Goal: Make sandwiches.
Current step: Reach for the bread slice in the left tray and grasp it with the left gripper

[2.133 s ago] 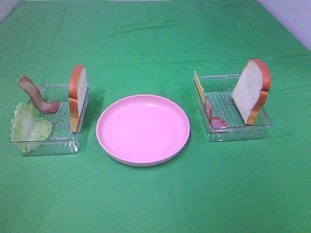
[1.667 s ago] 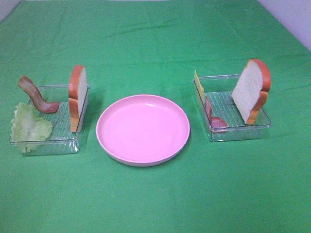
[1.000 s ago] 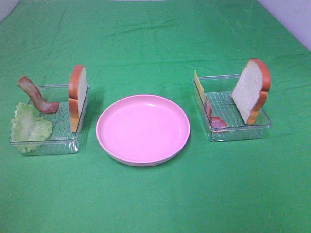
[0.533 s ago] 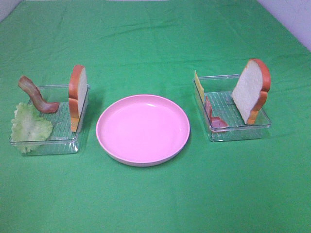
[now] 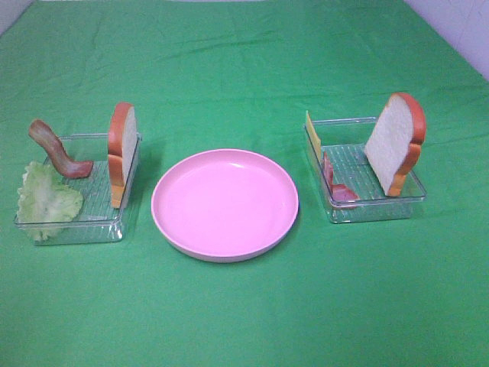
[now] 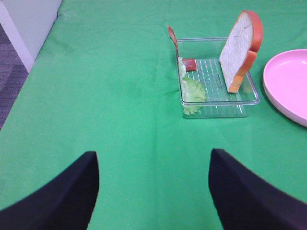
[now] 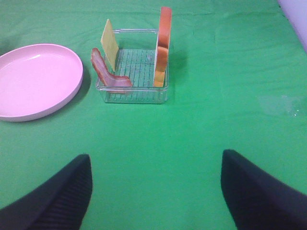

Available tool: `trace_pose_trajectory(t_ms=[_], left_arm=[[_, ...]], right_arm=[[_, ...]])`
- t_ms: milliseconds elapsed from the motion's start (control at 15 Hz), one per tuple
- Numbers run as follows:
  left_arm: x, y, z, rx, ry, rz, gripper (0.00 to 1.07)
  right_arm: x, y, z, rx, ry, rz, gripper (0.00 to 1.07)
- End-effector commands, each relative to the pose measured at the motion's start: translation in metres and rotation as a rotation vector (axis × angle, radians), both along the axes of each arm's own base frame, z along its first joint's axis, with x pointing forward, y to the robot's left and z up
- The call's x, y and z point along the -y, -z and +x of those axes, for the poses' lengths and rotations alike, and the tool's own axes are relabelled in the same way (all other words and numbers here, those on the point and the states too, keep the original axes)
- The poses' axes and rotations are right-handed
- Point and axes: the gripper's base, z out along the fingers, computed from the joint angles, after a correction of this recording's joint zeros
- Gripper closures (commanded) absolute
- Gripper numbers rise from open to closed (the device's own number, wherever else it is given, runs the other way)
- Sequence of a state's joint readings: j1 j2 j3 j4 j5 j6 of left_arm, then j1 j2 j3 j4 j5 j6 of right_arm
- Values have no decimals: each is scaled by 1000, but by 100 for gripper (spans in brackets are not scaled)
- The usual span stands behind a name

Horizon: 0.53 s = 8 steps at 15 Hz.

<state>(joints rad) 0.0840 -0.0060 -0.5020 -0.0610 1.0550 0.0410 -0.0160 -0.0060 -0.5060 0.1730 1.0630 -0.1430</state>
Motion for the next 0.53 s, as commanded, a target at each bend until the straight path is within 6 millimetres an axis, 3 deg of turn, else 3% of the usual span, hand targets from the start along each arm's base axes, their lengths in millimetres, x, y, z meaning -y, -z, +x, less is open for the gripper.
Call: trace_pose_trajectory(t_ms=[67, 333, 533], left_arm=[[1, 0, -2, 25, 9, -6, 43], [0, -20, 11, 107, 10, -19, 43], [0, -36, 58, 155, 14, -112, 43]], right_arm=[[0, 0, -2, 16, -2, -9, 36], [0, 0, -2, 16, -2, -9, 36], [0, 0, -2, 16, -2, -9, 36]])
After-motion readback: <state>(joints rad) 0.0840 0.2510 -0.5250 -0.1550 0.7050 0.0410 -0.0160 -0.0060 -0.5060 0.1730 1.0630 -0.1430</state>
